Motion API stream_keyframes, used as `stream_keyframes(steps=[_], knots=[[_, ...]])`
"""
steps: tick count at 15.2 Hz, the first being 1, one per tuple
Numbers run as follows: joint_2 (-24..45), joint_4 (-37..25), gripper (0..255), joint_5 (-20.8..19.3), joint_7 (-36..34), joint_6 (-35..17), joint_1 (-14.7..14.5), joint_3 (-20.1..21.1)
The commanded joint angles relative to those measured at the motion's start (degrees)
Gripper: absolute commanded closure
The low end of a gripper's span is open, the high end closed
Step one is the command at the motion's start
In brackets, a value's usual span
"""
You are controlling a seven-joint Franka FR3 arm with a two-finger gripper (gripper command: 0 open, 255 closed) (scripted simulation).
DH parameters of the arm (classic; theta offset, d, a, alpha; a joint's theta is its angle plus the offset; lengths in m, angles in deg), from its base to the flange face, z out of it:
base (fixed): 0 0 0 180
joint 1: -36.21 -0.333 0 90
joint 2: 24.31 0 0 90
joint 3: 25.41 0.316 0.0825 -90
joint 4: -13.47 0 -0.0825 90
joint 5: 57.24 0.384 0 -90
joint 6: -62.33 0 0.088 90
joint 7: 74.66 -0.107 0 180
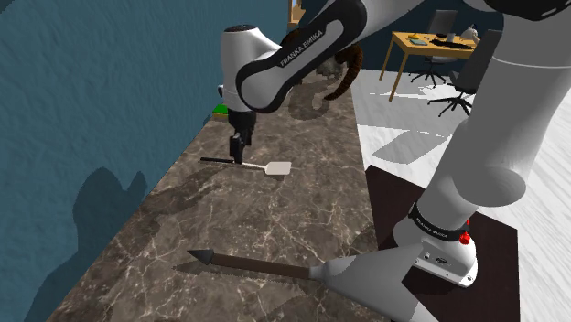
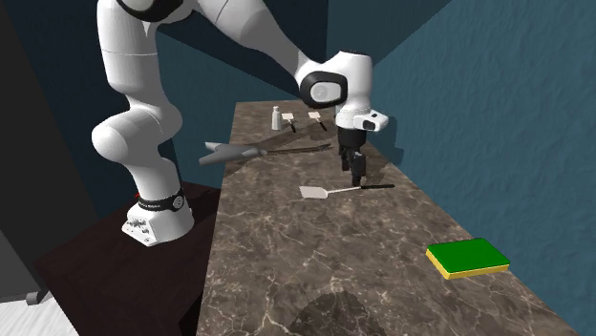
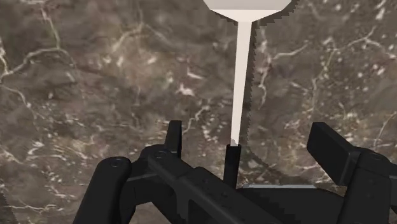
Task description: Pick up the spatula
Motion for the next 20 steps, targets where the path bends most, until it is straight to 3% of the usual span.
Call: stream_keyframes(steps=[1,6,7,16,20], knots=[[1.12,0.35,0,-0.37,-0.32,-1.49,-0.14,-0.01],[2.95,1.09,0,-0.98,-0.72,-4.01,-0.26,-0.16],[2.95,1.12,255,-0.99,-0.75,-4.05,-0.27,-0.16],[2.95,1.09,255,-0.98,-0.72,-4.01,-0.26,-0.16],[0.92,0.25,255,-0.31,-0.28,-1.19,-0.12,0.02]])
